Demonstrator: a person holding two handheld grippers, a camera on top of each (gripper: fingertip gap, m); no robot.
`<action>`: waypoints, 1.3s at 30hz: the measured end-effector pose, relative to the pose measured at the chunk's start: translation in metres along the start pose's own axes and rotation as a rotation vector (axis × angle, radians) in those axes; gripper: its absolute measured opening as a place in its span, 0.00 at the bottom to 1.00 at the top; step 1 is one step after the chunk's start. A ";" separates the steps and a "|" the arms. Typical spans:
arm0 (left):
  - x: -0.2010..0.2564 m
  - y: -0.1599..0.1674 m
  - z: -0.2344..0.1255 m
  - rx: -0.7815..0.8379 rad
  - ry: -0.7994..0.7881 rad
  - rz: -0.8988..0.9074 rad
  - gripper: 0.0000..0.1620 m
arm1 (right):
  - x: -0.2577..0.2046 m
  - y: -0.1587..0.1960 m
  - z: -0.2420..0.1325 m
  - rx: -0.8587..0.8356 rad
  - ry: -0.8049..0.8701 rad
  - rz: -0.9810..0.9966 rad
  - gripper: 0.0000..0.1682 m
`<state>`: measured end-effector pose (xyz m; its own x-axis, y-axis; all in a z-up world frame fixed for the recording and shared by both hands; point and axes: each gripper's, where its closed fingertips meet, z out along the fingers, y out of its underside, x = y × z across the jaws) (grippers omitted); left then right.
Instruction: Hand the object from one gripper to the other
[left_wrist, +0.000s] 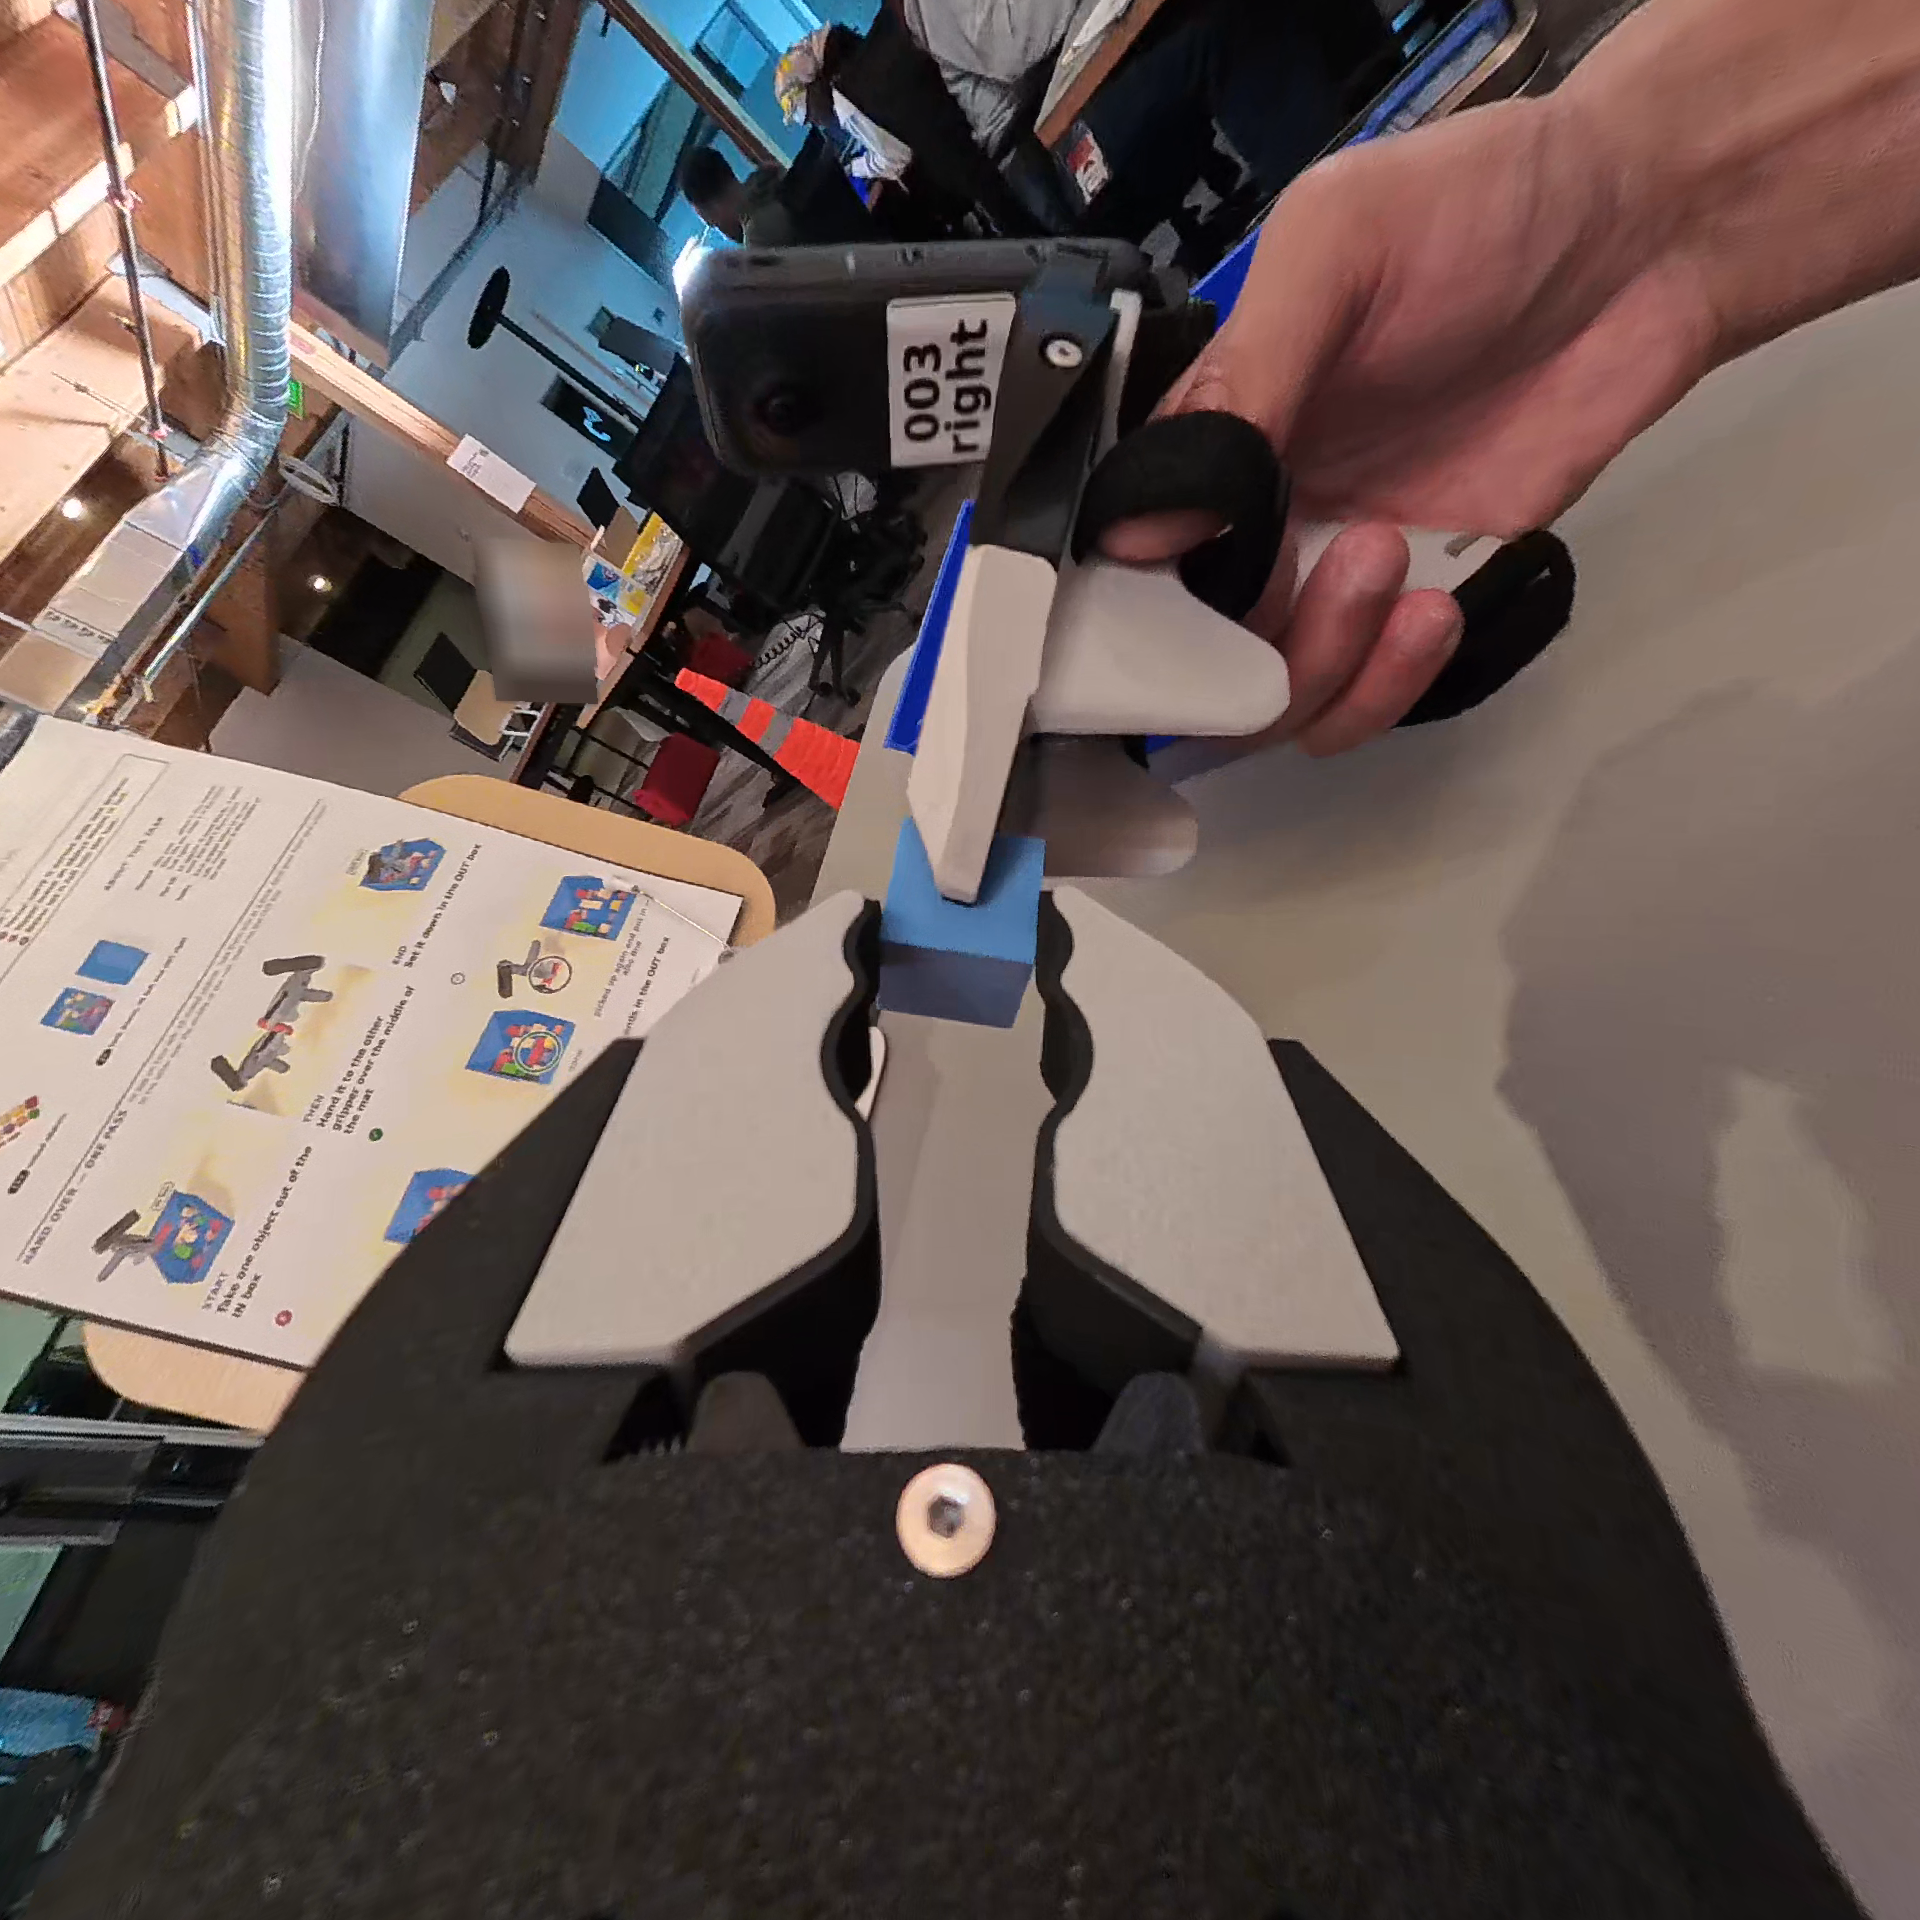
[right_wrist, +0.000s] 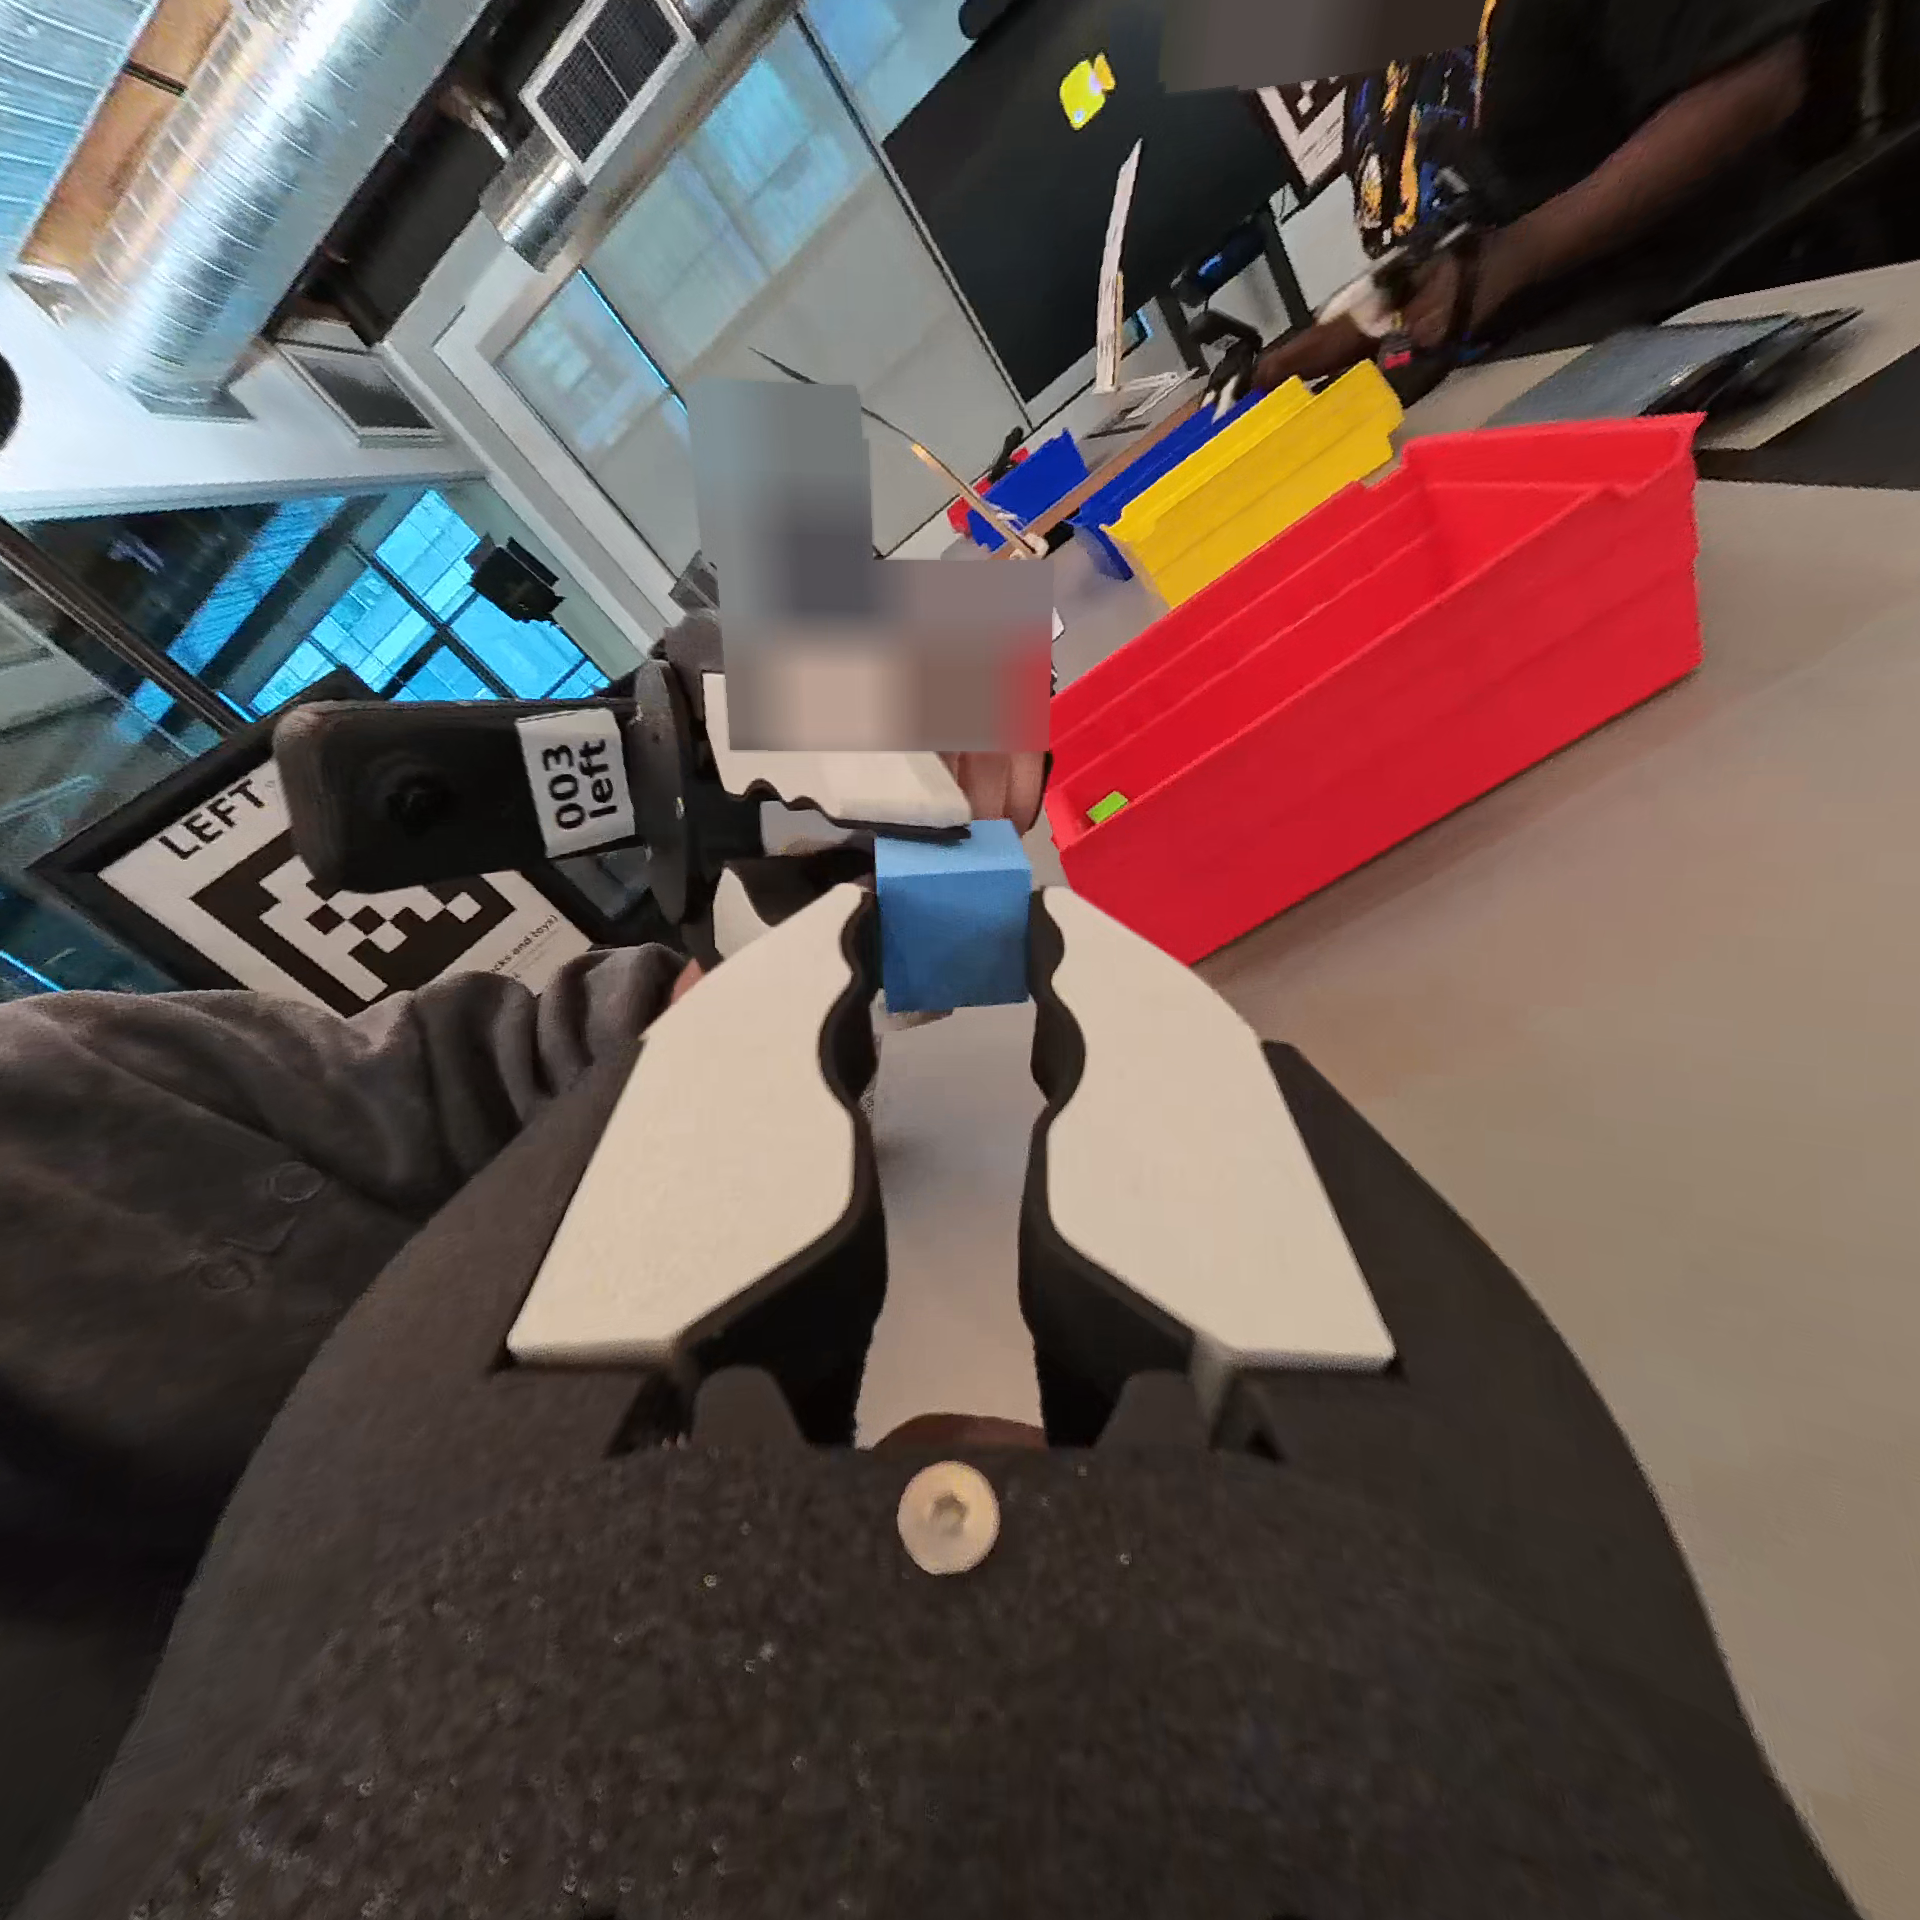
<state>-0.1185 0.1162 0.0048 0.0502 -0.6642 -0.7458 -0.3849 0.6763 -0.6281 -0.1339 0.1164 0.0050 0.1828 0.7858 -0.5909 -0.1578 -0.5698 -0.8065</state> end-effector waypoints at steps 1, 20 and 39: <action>0.000 0.000 0.000 0.001 0.003 -0.015 0.17 | 0.000 0.000 0.000 -0.003 -0.002 0.011 0.16; 0.130 0.056 -0.076 -0.051 0.080 -1.070 0.27 | 0.155 -0.052 -0.268 -0.392 1.105 -0.169 0.16; 0.146 0.060 -0.073 -0.089 0.158 -1.034 0.26 | 0.298 0.011 -0.309 -1.131 1.220 0.021 0.19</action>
<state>-0.2015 0.0362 -0.1256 0.2748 -0.9432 0.1868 -0.2901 -0.2665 -0.9191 0.2184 0.2699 -0.1866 0.8767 0.4495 0.1711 0.4675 -0.8801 -0.0831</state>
